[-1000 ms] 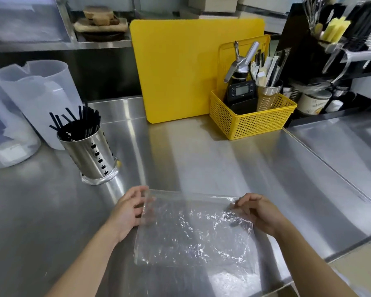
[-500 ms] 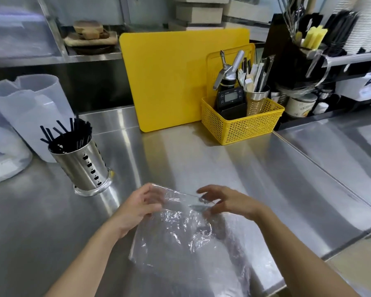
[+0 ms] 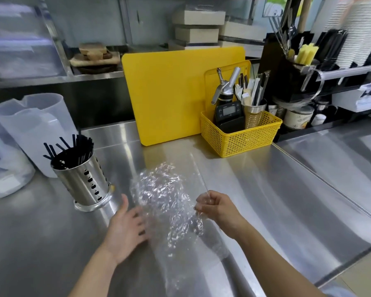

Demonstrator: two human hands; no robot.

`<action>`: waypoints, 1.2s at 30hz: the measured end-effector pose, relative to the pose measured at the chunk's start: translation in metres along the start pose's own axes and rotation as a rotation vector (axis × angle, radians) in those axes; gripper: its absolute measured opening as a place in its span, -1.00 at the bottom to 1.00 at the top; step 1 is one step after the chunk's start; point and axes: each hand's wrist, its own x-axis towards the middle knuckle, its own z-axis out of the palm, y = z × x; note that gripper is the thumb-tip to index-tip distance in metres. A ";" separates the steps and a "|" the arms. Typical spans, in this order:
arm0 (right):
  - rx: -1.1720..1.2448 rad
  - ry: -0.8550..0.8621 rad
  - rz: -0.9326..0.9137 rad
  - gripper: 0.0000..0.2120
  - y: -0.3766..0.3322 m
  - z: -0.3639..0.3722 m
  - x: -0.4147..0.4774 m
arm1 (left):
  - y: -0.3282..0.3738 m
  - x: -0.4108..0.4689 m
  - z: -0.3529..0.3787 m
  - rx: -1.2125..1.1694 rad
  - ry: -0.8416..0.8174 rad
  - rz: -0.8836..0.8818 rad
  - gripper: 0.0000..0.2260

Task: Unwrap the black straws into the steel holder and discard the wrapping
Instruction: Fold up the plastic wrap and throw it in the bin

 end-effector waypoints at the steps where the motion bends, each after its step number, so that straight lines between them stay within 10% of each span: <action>1: 0.029 0.032 -0.005 -0.80 0.002 0.000 0.001 | -0.003 -0.001 0.004 -0.041 -0.027 -0.032 -0.35; 6: 0.064 0.076 0.023 -0.80 0.011 0.000 0.002 | -0.010 -0.005 0.009 0.253 -0.035 0.020 -0.26; 12: 0.057 0.011 0.102 -0.94 0.011 -0.007 -0.002 | -0.019 0.000 0.009 0.428 0.141 0.140 -0.94; 24: -0.158 -0.057 0.142 -0.88 0.005 -0.031 -0.006 | -0.015 -0.004 0.002 0.459 0.137 0.275 -0.93; 31: -0.002 -0.030 0.052 -0.67 0.012 -0.034 -0.004 | -0.021 0.001 0.006 0.466 0.228 0.343 -0.59; 36: -0.043 0.017 0.023 -0.72 0.022 -0.040 0.000 | -0.021 -0.001 0.002 0.255 0.045 0.220 -0.82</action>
